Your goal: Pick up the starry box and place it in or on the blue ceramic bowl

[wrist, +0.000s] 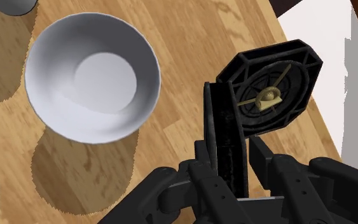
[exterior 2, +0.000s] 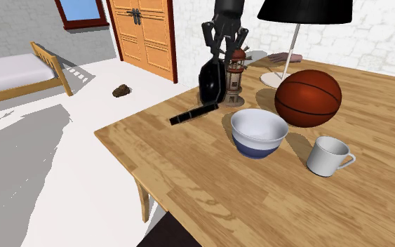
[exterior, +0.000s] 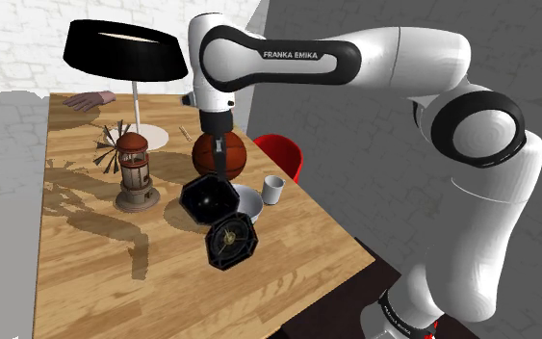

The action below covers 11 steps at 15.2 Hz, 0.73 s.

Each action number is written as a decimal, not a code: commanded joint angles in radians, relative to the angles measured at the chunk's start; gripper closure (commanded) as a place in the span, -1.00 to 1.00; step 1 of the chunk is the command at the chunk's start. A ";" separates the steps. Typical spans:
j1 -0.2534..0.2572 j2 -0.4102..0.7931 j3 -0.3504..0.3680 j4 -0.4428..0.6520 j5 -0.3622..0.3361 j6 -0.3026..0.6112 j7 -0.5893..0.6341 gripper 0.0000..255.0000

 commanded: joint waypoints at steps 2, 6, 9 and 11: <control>-0.030 0.014 -0.020 0.052 -0.009 -0.041 -0.049 1.00; -0.077 0.051 -0.051 0.142 -0.024 -0.096 -0.127 1.00; -0.112 0.092 -0.072 0.230 -0.036 -0.143 -0.184 1.00; -0.135 0.128 -0.086 0.301 -0.044 -0.179 -0.222 1.00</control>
